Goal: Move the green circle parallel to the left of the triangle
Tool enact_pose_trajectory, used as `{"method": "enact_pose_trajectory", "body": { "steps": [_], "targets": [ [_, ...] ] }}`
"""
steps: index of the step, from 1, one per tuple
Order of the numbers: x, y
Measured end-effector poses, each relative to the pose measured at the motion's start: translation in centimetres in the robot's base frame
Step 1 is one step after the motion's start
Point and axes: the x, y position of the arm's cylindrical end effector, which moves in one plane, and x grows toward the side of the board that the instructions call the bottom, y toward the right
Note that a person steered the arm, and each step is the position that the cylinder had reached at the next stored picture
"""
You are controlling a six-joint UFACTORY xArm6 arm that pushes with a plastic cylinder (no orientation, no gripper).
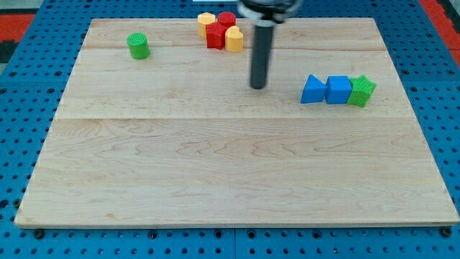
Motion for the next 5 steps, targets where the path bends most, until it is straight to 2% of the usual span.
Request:
{"method": "enact_pose_trajectory", "body": {
  "steps": [2, 4, 5],
  "targets": [
    [-2.0, -15.9],
    [-12.7, -21.7],
    [-13.6, -27.0]
  ]
}}
